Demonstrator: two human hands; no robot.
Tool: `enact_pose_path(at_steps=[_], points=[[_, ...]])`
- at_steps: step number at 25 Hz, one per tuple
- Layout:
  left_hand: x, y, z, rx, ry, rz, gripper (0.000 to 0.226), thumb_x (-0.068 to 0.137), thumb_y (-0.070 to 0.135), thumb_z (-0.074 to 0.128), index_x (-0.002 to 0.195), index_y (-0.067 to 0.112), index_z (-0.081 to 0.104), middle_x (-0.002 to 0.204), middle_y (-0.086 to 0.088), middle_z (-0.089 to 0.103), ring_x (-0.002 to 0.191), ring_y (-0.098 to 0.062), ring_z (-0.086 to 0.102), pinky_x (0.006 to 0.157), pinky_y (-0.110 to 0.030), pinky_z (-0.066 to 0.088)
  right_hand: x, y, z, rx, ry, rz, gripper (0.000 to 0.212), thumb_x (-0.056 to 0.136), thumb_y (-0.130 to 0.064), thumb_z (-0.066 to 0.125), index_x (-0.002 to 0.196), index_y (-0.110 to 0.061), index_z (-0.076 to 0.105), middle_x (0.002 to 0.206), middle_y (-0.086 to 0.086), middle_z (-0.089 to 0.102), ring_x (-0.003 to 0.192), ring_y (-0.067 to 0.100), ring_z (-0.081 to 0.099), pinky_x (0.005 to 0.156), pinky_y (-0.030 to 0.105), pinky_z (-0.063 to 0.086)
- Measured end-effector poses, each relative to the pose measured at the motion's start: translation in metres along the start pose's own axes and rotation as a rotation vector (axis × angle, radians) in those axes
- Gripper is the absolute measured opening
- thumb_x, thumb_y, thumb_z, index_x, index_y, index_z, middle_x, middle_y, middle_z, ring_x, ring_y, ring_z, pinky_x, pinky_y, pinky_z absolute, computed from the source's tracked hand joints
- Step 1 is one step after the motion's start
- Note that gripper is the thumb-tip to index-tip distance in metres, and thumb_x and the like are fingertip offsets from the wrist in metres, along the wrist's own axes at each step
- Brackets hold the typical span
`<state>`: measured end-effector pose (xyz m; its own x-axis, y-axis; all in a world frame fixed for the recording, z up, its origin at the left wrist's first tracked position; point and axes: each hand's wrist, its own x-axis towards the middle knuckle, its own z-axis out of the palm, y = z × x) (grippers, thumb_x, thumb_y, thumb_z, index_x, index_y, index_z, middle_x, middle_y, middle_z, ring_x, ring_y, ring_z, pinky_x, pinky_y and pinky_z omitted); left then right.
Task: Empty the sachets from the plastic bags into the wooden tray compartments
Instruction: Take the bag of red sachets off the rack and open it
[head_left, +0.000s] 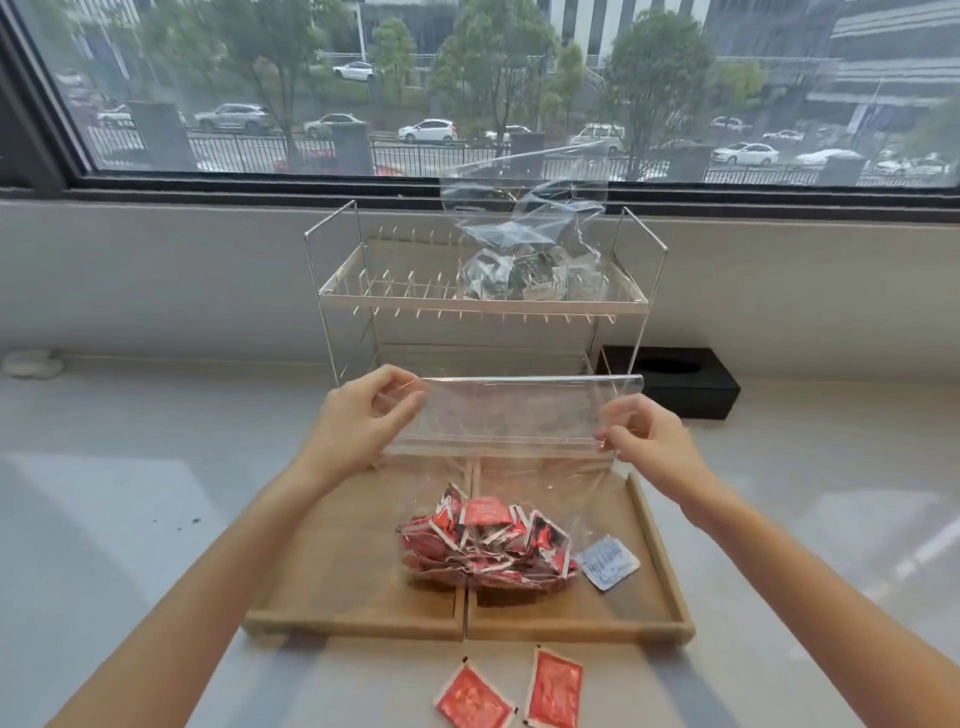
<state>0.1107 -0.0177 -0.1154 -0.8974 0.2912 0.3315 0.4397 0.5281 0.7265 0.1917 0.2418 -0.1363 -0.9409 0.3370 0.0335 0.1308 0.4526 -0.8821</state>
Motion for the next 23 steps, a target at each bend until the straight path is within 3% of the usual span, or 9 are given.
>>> enact_pose_path(at_steps=[4,8,10,12,14,16,19,21,23], points=[[-0.008,0.000,-0.006,-0.202,-0.051,-0.114,0.018,0.081,0.025,0.061,0.098,0.016,0.061,0.099,-0.009,0.067,0.079,-0.015,0.059,0.058,-0.012,0.045,0.010,-0.012,-0.015,0.094,0.108,-0.056,0.020,0.085,-0.011,0.051,0.088,-0.030,0.055,0.092,0.002,0.069,0.095,0.017,0.062,0.087,0.035,0.047],[-0.019,0.008,-0.012,-0.347,-0.148,-0.126,0.019,0.083,0.011,0.059,0.102,0.014,0.058,0.098,-0.002,0.066,0.065,0.009,0.059,0.056,-0.005,0.043,0.014,-0.053,-0.022,-0.076,0.228,-0.397,0.025,0.088,-0.018,0.053,0.113,-0.017,0.056,0.105,-0.004,0.064,0.100,0.006,0.059,0.089,0.013,0.041],[-0.020,0.015,-0.012,-0.400,-0.174,-0.107,0.018,0.083,0.006,0.058,0.096,0.019,0.059,0.094,0.003,0.067,0.071,0.010,0.061,0.061,-0.004,0.044,0.009,-0.077,-0.015,-0.273,0.126,-0.639,0.036,0.086,-0.028,0.055,0.120,-0.016,0.055,0.114,-0.003,0.063,0.106,0.002,0.054,0.096,0.012,0.037],[-0.021,0.020,-0.009,-0.441,-0.171,-0.083,0.019,0.081,0.008,0.059,0.090,0.024,0.060,0.090,0.006,0.070,0.079,0.007,0.064,0.066,-0.006,0.046,0.007,-0.089,0.003,-0.515,-0.091,-0.748,0.044,0.085,-0.033,0.058,0.126,-0.018,0.051,0.123,0.000,0.061,0.114,0.010,0.053,0.103,0.026,0.037],[-0.022,0.022,-0.004,-0.471,-0.157,-0.068,0.018,0.079,0.012,0.062,0.090,0.025,0.061,0.087,0.007,0.072,0.086,0.003,0.065,0.069,-0.008,0.048,0.006,-0.087,0.022,-0.597,-0.187,-0.732,0.035,0.086,-0.028,0.058,0.120,-0.021,0.057,0.116,0.000,0.066,0.110,0.016,0.058,0.099,0.035,0.043],[-0.024,0.016,-0.002,-0.477,-0.136,-0.076,0.020,0.077,0.018,0.063,0.097,0.022,0.061,0.092,0.007,0.072,0.089,0.001,0.064,0.069,-0.008,0.047,0.007,-0.080,0.027,-0.487,-0.152,-0.663,0.020,0.086,-0.022,0.058,0.104,-0.020,0.066,0.097,-0.001,0.073,0.095,0.018,0.065,0.086,0.041,0.051],[-0.030,0.004,0.003,-0.441,-0.080,-0.103,0.017,0.078,0.026,0.065,0.094,0.020,0.064,0.091,0.010,0.071,0.088,0.000,0.064,0.069,-0.007,0.046,0.010,-0.070,0.017,-0.385,-0.108,-0.597,0.011,0.085,-0.015,0.059,0.091,-0.016,0.068,0.082,-0.001,0.073,0.081,0.014,0.066,0.077,0.033,0.051],[-0.033,0.002,0.009,-0.480,0.007,-0.123,0.003,0.079,0.021,0.063,0.081,0.022,0.066,0.078,0.015,0.072,0.078,0.002,0.065,0.067,-0.006,0.045,0.008,-0.071,0.010,-0.335,-0.202,-0.540,0.012,0.087,-0.020,0.057,0.086,-0.014,0.068,0.076,0.000,0.071,0.074,0.014,0.065,0.074,0.027,0.050],[-0.032,0.006,0.011,-0.513,0.042,-0.111,0.011,0.081,0.011,0.060,0.077,0.020,0.066,0.071,0.012,0.072,0.071,0.002,0.065,0.065,-0.006,0.045,0.007,-0.078,0.008,-0.306,-0.350,-0.440,0.029,0.091,-0.033,0.046,0.086,-0.015,0.068,0.077,0.004,0.072,0.074,0.016,0.065,0.073,0.028,0.051]])
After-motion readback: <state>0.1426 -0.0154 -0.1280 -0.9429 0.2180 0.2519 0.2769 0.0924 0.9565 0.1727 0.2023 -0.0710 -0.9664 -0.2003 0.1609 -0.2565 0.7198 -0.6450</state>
